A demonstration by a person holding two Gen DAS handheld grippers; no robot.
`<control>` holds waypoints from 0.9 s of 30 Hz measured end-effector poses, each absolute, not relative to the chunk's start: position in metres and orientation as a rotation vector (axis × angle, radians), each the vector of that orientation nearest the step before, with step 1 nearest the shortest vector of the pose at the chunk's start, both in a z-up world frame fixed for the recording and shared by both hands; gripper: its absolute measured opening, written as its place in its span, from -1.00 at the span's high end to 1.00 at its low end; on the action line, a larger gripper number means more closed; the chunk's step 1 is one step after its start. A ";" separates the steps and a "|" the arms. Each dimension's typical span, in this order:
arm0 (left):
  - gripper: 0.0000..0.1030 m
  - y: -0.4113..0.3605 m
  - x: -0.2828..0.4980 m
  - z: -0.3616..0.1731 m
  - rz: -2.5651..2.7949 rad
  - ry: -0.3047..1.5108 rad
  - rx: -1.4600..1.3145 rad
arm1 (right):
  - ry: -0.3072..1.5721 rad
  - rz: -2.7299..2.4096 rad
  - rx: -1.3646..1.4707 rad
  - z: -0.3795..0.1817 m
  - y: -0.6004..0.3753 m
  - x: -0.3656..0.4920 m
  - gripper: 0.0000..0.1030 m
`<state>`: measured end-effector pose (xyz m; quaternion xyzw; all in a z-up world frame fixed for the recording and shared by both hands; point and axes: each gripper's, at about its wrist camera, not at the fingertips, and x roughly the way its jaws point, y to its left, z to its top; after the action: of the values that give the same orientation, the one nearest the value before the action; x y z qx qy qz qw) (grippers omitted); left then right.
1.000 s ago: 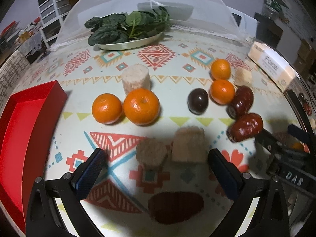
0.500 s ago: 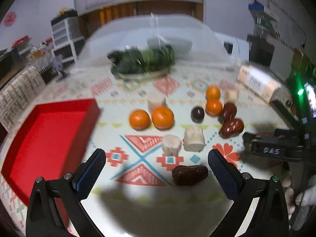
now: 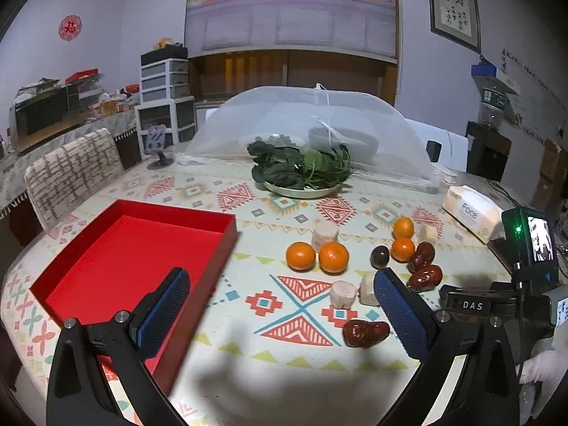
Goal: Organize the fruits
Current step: 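Move both tools toward the dark red dates beside the oranges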
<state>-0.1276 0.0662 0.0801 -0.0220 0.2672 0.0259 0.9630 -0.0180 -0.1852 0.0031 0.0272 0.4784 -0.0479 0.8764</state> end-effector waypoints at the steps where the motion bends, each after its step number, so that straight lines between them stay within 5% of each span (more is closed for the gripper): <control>1: -1.00 0.066 -0.130 0.082 0.049 0.532 -0.042 | 0.998 -0.100 0.057 0.003 -0.185 -0.018 -1.00; 13: -1.00 0.106 -0.153 0.131 0.127 0.381 -0.061 | 1.009 -0.086 0.044 0.004 -0.185 -0.017 -0.98; 16: -1.00 0.123 -0.161 0.147 0.153 0.330 -0.051 | 0.924 -0.097 0.051 0.027 -0.193 -0.033 -0.68; 21: -1.00 0.132 -0.155 0.143 0.107 0.365 -0.062 | 0.708 0.021 0.066 0.075 -0.191 -0.070 -0.82; 27: -1.00 0.117 -0.145 0.115 0.036 0.460 -0.064 | 0.729 -0.027 -0.111 0.069 -0.153 -0.081 -0.82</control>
<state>-0.1450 0.1172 0.1150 -0.0319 0.2277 0.0177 0.9730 -0.0815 -0.1533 0.0691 -0.0541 0.3563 -0.0131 0.9327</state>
